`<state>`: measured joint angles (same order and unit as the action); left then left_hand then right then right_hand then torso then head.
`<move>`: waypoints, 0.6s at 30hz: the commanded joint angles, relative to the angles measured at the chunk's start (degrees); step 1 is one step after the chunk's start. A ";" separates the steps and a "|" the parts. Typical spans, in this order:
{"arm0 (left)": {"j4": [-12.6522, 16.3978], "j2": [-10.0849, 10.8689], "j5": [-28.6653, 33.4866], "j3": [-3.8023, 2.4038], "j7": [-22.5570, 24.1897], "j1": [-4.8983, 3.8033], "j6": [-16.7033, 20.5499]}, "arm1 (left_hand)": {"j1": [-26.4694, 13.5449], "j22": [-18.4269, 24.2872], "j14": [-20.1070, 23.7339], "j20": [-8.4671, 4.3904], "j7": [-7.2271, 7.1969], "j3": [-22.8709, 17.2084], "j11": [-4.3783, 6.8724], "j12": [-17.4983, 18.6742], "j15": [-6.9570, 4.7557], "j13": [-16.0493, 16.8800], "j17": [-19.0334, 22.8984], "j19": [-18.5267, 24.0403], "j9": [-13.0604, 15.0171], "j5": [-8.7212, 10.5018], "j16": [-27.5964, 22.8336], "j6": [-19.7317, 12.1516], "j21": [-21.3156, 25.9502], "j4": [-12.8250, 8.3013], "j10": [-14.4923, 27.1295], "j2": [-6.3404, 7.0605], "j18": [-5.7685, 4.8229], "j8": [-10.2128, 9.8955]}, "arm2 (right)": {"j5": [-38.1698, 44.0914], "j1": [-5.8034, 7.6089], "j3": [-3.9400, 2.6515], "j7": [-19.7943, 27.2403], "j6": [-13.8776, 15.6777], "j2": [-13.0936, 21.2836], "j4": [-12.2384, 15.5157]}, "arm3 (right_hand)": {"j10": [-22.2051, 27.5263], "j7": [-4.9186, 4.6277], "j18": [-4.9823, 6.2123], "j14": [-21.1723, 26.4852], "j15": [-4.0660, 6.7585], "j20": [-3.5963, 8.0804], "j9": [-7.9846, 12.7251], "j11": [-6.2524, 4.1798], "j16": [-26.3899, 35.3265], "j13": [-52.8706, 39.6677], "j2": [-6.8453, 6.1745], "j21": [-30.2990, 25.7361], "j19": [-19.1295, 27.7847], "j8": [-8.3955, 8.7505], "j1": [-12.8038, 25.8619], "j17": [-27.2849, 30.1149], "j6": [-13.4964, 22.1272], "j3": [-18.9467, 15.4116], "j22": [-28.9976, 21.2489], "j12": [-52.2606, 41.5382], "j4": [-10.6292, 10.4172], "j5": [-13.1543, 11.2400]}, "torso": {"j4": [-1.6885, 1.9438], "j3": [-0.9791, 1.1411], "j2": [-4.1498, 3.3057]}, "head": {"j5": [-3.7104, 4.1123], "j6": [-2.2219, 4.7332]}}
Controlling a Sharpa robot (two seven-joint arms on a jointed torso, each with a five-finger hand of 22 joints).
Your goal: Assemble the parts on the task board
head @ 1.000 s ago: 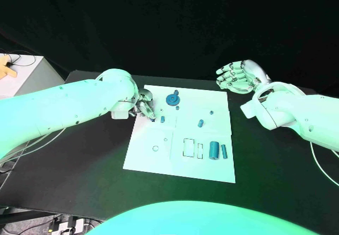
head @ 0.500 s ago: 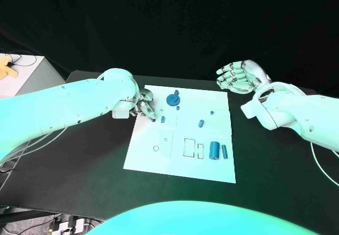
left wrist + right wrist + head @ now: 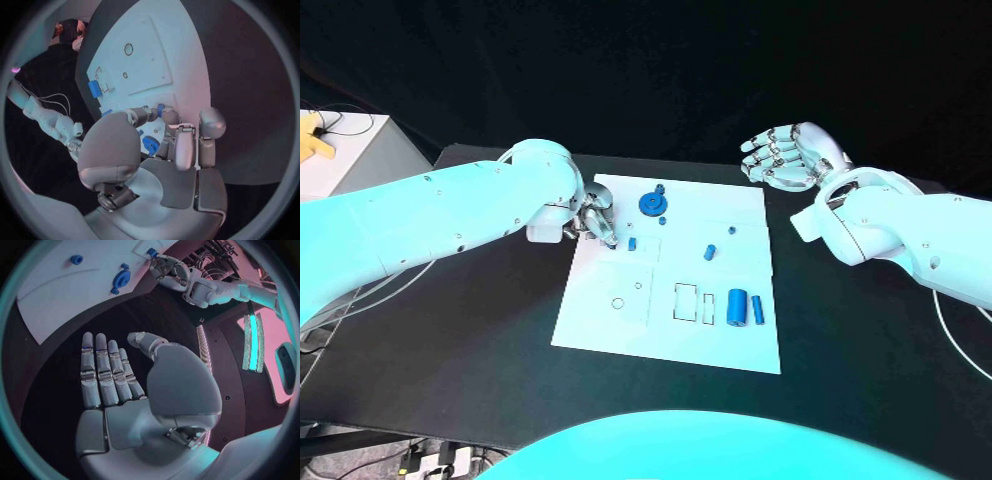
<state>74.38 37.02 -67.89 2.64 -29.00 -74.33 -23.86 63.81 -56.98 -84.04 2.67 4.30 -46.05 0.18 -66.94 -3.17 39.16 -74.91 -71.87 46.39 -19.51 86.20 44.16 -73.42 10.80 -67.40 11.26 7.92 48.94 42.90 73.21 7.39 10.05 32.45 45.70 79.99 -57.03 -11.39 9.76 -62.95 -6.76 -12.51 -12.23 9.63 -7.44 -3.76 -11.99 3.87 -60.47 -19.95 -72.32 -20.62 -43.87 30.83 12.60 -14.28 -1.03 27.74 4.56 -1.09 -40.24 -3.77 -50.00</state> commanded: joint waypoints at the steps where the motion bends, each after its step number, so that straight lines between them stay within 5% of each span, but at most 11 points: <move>1: 0.06 -0.27 -0.02 0.19 0.11 0.23 -2.09 | -0.07 -0.02 -3.78 0.05 -0.14 -11.57 0.14 0.22 -0.54 0.07 -7.81 -0.27 0.04 -0.20 0.23 0.55 -0.40 -11.43 -0.38 -0.36 -1.06 0.17 | 0.19 -0.04 -0.02 0.63 -0.71 0.01 0.12 | -0.11 -2.67 0.67 -0.38 -0.04 -0.12 0.06 0.45 0.36 0.10 -0.15 0.05 -0.16 -0.32 0.52 0.06 0.29 0.07 -0.06 0.21 0.37 0.29 | -0.04 0.00 -0.05 | -0.06 0.00; 18: -1.38 -1.37 0.05 0.29 0.20 0.38 -0.47 | -0.10 0.10 -3.75 0.03 -0.14 -11.70 0.15 0.30 -0.55 -0.02 -7.68 -0.20 0.06 -0.17 0.17 0.63 -0.35 -11.44 -0.39 -0.36 -1.03 0.14 | 0.19 -0.04 -0.02 0.63 -0.72 0.02 0.15 | -0.10 -2.68 0.66 -0.41 -0.05 -0.13 0.11 0.46 0.44 0.10 -0.12 0.05 -0.19 -0.36 0.62 0.13 0.30 0.06 -0.29 0.22 0.42 0.29 | -0.06 0.00 -0.04 | 0.07 0.00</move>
<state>73.11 35.97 -67.95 2.69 -29.04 -74.31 -23.85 63.54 -56.97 -84.04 2.67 4.39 -46.05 -0.01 -66.94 -3.17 39.21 -74.91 -71.87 46.34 -19.40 86.20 44.88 -73.63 10.80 -67.60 11.52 7.92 49.13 42.89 73.20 7.39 10.06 32.44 45.72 80.03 -57.03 -11.39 9.76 -62.95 -6.75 -12.51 -12.17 9.63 -7.21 -3.76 -11.99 3.87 -60.47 -19.95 -72.32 -20.54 -43.87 30.83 12.36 -14.28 -1.03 27.74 4.52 -1.10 -40.30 -3.63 -50.00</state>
